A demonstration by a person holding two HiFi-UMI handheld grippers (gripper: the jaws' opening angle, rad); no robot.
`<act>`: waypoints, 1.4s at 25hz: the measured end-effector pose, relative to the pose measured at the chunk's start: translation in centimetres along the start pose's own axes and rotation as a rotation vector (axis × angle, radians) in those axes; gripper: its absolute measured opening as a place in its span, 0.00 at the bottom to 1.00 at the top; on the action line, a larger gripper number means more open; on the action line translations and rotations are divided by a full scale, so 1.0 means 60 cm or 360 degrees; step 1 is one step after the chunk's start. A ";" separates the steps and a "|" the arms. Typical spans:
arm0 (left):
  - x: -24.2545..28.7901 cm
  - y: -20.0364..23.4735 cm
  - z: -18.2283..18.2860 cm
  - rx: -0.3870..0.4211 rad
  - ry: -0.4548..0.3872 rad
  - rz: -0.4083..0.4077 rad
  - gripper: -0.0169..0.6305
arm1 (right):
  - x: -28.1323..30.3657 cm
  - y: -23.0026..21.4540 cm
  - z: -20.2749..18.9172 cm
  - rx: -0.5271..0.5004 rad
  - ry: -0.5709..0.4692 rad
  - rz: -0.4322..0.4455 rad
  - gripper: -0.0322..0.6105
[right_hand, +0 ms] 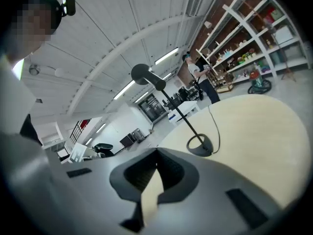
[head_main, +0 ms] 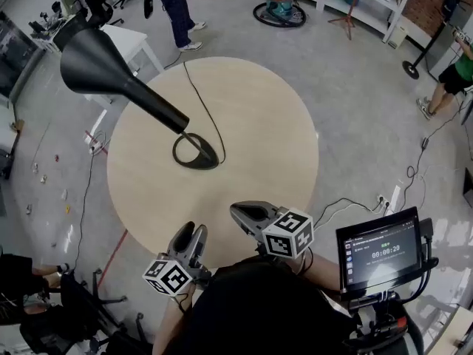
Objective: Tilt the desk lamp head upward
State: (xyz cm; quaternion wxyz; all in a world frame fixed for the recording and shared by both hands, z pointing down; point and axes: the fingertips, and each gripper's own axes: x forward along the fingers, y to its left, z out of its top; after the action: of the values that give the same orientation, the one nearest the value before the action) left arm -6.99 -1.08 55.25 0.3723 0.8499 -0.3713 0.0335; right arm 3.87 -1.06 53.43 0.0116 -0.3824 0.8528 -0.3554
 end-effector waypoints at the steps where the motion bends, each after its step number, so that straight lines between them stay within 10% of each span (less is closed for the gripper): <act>1: 0.010 -0.010 -0.011 0.0000 0.0020 -0.0010 0.36 | -0.011 -0.003 -0.006 0.0002 0.0013 0.0002 0.06; 35: 0.012 0.055 0.011 -0.0106 0.0061 -0.0060 0.36 | 0.067 0.043 0.009 -0.0332 0.0046 -0.0038 0.05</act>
State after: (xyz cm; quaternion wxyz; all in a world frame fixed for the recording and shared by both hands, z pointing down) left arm -8.79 -3.42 57.05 0.4081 0.8430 -0.3490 0.0305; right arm -0.48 -2.82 52.45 -0.0448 -0.3867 0.8805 -0.2704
